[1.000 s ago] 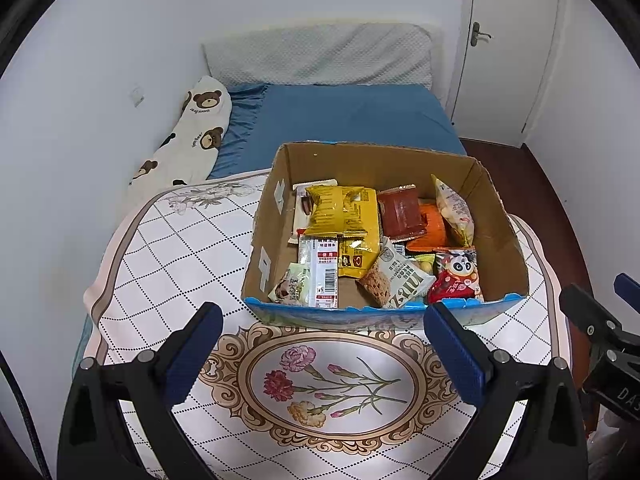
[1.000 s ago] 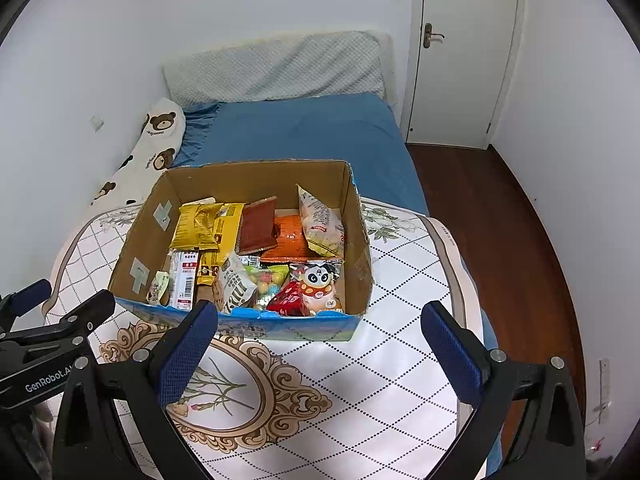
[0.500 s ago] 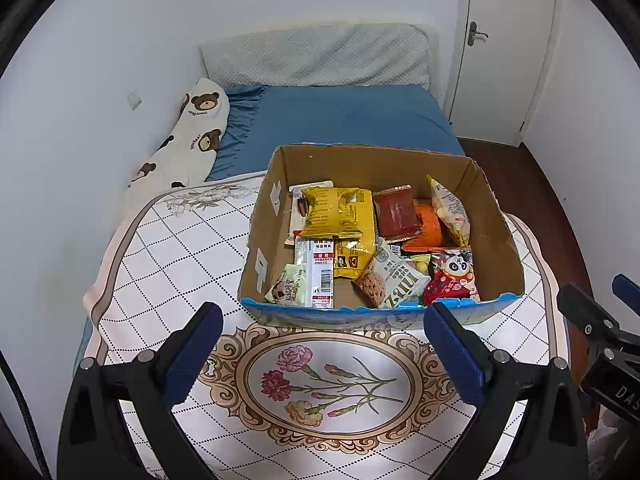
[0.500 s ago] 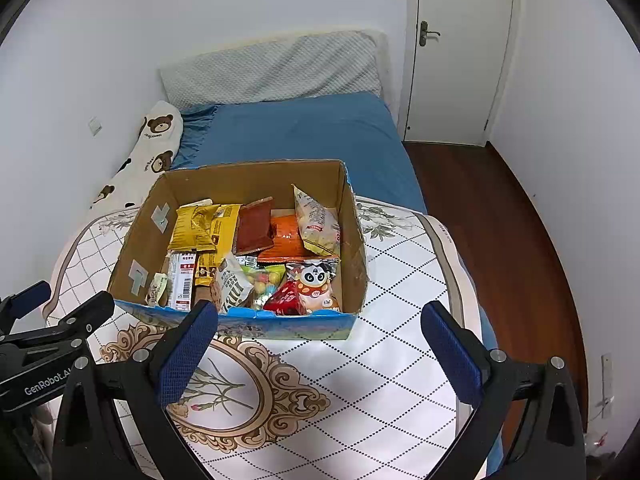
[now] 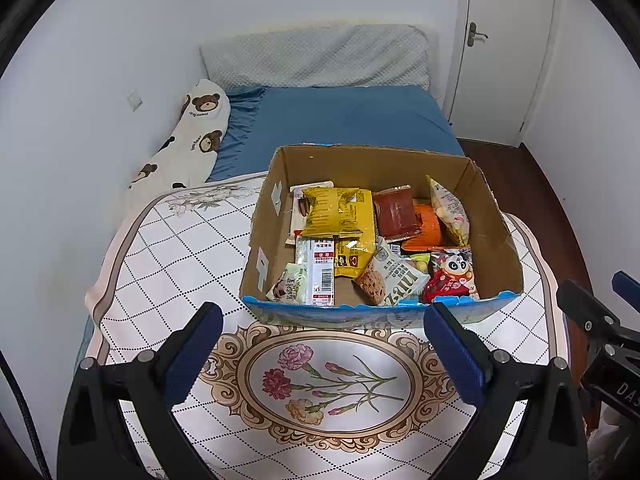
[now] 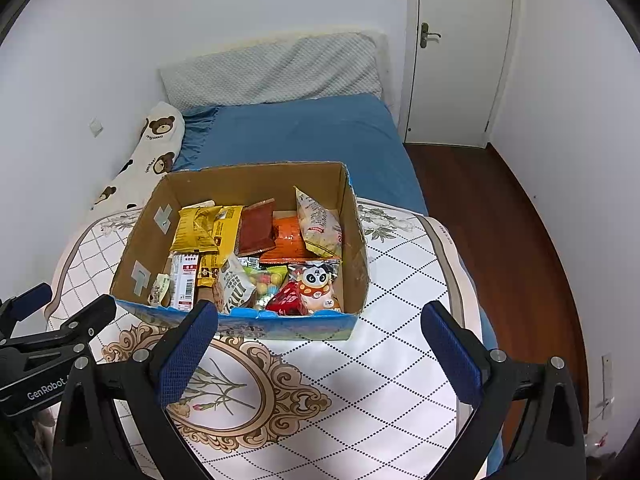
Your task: Organize snacks
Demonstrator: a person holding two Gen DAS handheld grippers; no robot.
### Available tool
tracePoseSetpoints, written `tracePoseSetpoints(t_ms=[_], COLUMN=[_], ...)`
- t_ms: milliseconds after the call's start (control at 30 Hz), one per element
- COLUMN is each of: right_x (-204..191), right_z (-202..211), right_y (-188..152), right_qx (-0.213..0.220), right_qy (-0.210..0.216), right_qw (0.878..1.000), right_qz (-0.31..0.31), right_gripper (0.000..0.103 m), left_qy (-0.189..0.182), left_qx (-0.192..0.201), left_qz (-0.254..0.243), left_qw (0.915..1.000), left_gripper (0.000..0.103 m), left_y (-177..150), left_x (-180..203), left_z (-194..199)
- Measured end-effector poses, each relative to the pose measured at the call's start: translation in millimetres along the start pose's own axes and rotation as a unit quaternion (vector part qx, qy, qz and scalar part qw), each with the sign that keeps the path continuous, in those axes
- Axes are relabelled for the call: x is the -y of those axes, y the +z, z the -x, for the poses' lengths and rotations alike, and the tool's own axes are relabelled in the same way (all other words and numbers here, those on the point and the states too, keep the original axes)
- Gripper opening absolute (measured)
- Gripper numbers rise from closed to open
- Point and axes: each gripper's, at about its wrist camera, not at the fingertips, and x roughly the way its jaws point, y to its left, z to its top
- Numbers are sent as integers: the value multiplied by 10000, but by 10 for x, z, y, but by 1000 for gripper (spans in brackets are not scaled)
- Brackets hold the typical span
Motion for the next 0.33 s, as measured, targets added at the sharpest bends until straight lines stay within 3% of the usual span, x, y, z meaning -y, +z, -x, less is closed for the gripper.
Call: tracePoseSetpoints(t_ms=[333], right_x=[-38], right_z=[36], right_y=[2], right_qx=[-14], right_qy=[19], right_qw=[10000], right_qz=[54], right_gripper=[103], left_qy=[21], left_qx=[39], left_qz=[-2], left_qw=[10000], left_gripper=[103], left_y=[8], left_x=[-28], left_z=[47])
